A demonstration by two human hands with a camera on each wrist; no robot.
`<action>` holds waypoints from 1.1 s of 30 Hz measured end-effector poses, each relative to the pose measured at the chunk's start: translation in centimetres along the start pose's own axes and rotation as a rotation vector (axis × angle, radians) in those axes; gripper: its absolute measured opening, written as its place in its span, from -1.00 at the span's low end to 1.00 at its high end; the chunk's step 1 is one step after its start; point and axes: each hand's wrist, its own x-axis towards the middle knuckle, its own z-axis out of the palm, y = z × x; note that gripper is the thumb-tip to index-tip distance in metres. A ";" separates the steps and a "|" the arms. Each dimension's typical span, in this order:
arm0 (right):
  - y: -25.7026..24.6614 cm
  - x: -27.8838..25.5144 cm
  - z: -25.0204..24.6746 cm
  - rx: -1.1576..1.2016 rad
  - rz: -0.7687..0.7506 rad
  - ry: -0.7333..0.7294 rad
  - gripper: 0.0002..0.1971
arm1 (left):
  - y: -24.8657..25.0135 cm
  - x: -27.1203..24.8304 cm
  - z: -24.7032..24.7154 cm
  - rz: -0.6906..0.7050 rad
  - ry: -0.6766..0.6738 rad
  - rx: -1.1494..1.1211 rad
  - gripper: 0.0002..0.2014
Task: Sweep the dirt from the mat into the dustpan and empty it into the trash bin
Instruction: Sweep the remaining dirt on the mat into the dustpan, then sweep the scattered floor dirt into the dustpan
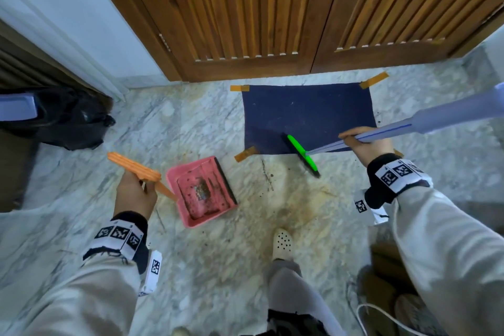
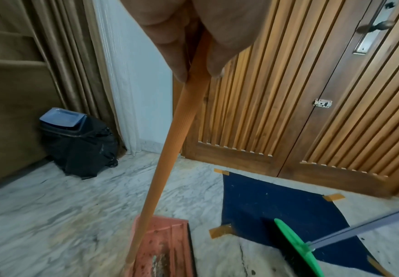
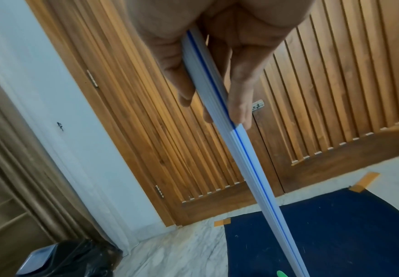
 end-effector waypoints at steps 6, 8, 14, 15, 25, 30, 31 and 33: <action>-1.1 -2.5 5.9 0.048 0.108 0.134 -0.74 | -3.6 -1.9 -3.0 0.018 0.007 -0.017 -0.77; -1.5 -3.4 8.0 0.004 0.203 0.161 -0.67 | -5.3 -2.7 -4.2 0.004 -0.007 -0.040 -0.77; -2.1 -6.4 12.8 -0.005 0.223 0.147 -0.65 | -10.7 -4.0 -7.4 -0.003 -0.052 0.021 -0.77; -2.1 -6.8 13.5 -0.028 0.212 0.110 -0.67 | -11.2 -4.1 -7.9 -0.003 -0.065 0.024 -0.78; -3.0 -12.5 17.6 -0.101 0.139 -0.135 -0.70 | -14.0 -7.3 -9.4 -0.152 -0.074 -0.008 -0.76; -5.7 -14.4 20.1 0.040 0.142 -0.158 -0.78 | -14.8 -7.8 -8.7 -0.215 -0.061 -0.054 -0.76; -6.1 -14.7 20.9 0.062 0.160 -0.173 -0.78 | -15.0 -7.9 -8.6 -0.224 -0.054 -0.065 -0.77; -6.8 -15.6 22.8 0.083 0.162 -0.228 -0.77 | -15.3 -8.1 -8.6 -0.253 -0.031 -0.091 -0.79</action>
